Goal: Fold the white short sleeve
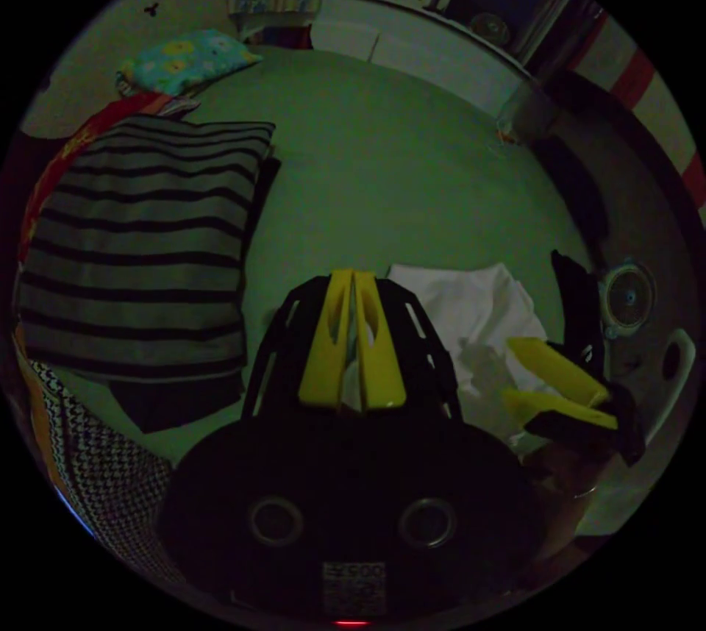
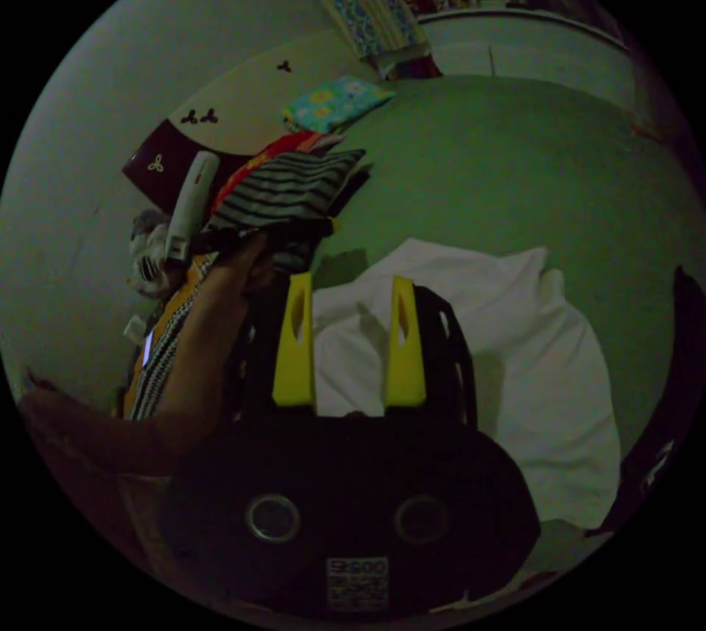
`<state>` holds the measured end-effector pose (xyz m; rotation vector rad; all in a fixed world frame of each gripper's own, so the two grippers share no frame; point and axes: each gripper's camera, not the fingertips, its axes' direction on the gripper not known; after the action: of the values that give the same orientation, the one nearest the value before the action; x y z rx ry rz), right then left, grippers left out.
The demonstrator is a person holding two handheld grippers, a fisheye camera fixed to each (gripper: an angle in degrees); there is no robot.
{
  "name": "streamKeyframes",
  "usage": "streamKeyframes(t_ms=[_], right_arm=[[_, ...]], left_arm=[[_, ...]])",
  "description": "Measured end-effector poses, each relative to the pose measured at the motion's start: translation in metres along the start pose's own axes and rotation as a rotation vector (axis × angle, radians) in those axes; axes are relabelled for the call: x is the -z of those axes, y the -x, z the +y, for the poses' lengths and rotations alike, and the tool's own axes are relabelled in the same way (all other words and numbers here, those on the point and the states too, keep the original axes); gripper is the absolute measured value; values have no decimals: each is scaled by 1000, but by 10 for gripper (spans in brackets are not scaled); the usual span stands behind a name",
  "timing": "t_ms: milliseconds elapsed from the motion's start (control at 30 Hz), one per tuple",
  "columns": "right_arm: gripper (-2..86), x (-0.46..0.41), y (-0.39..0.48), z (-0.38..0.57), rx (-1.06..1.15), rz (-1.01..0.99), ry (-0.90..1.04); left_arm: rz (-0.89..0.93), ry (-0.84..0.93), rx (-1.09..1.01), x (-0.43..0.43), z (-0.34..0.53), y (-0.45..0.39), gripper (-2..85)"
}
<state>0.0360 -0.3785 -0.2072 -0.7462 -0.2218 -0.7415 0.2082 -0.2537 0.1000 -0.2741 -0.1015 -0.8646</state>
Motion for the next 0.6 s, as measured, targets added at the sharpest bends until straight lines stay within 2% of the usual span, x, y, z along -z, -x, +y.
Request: streamKeyframes(t_ms=[167, 300, 500, 567, 600], right_arm=[[133, -34, 32, -12, 69, 178, 23], [124, -58, 58, -21, 117, 411, 39], [108, -88, 80, -66, 79, 376, 82], [103, -110, 77, -81, 59, 438, 163], [99, -132, 72, -87, 53, 480, 288]], left_arm=[[-23, -23, 31, 29, 0, 28, -5], [-40, -46, 53, 54, -5, 53, -5], [-48, -72, 81, 82, -8, 77, -5], [-72, -72, 77, 89, -7, 83, -5], [-96, -71, 74, 94, -6, 87, -5]])
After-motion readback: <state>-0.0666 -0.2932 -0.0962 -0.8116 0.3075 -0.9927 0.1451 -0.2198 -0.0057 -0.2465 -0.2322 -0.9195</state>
